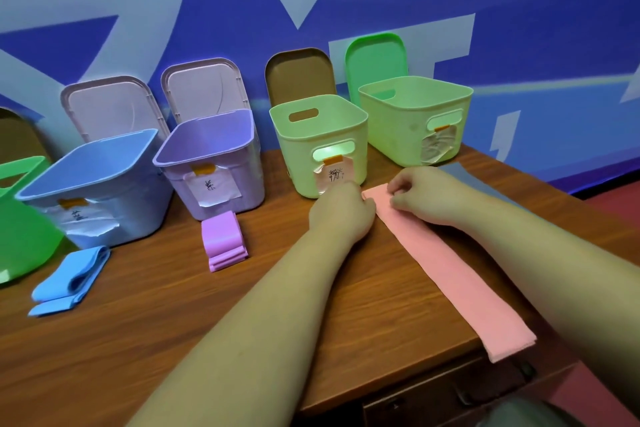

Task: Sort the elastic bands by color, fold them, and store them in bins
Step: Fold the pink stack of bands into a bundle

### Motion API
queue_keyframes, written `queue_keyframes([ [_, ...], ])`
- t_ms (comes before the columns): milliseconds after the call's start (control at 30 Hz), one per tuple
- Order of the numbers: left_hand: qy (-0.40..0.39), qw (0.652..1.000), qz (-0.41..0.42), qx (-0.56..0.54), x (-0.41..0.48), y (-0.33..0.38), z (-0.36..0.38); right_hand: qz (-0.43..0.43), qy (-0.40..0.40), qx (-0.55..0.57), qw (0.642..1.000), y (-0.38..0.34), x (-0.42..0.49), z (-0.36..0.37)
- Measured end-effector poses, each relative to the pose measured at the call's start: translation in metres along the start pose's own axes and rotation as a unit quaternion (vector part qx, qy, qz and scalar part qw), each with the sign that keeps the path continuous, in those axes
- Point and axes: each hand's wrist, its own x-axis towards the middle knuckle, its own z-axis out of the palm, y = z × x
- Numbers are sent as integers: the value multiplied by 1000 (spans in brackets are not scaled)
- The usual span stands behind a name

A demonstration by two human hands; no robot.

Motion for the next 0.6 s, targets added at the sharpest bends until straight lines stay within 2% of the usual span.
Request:
queue_keyframes([
  [200,-2,1000,2,0,-1,0,1,0,17,-32,999,-3,18,-1],
  [433,-2,1000,11,-5,0,-2,2,-46,-97,-92,990,-18,36,-9],
  [600,-3,1000,13,-6,0,-3,2,-27,-123,-73,989,-21,45,-15],
])
